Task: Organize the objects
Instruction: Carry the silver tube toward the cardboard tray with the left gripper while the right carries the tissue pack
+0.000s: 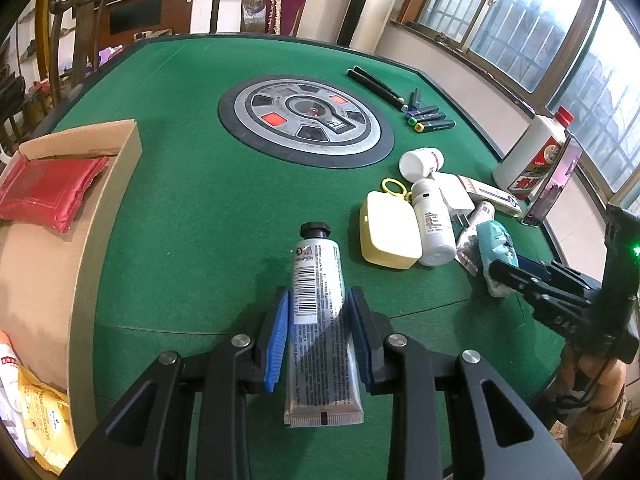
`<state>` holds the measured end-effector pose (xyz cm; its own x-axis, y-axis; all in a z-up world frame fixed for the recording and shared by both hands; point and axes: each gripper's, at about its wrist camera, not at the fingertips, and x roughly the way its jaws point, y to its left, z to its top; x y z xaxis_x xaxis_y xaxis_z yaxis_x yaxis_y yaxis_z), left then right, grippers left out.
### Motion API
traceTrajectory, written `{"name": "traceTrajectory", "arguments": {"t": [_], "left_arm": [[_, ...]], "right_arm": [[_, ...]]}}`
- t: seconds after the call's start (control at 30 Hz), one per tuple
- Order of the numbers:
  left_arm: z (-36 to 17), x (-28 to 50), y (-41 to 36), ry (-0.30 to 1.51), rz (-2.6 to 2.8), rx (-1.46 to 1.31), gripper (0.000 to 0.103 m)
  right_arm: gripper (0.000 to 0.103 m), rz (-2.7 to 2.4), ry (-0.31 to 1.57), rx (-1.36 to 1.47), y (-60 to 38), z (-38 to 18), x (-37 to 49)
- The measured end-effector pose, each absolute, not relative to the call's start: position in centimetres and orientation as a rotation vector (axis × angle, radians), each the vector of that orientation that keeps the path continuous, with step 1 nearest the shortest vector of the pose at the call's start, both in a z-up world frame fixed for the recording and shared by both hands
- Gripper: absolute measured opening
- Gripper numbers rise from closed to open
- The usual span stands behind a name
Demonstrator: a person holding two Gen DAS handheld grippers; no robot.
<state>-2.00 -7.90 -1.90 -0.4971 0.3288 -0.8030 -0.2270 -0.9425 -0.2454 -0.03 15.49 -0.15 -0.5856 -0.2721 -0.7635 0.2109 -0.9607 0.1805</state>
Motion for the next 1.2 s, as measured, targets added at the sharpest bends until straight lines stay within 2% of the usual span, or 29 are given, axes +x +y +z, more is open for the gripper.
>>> {"name": "traceTrajectory", "arguments": {"t": [0.17, 0.43, 1.2], "left_arm": [[-1.5, -1.8, -7.6, -0.14, 2.464, -1.348, 0.029], [-1.2, -1.5, -7.7, -0.139, 2.48, -1.35, 0.029], [-0.6, -0.3, -10.0, -0.191, 2.529, -1.336, 0.029]], "right_arm": [[0.037, -2.523, -0.171, 1.197, 14.7, 0.6, 0.6], [0.037, -2.467, -0.142, 1.102, 12.0, 2.2, 1.5], [0.038, -2.324, -0.082, 1.052, 5.8, 2.9, 1.9]]}}
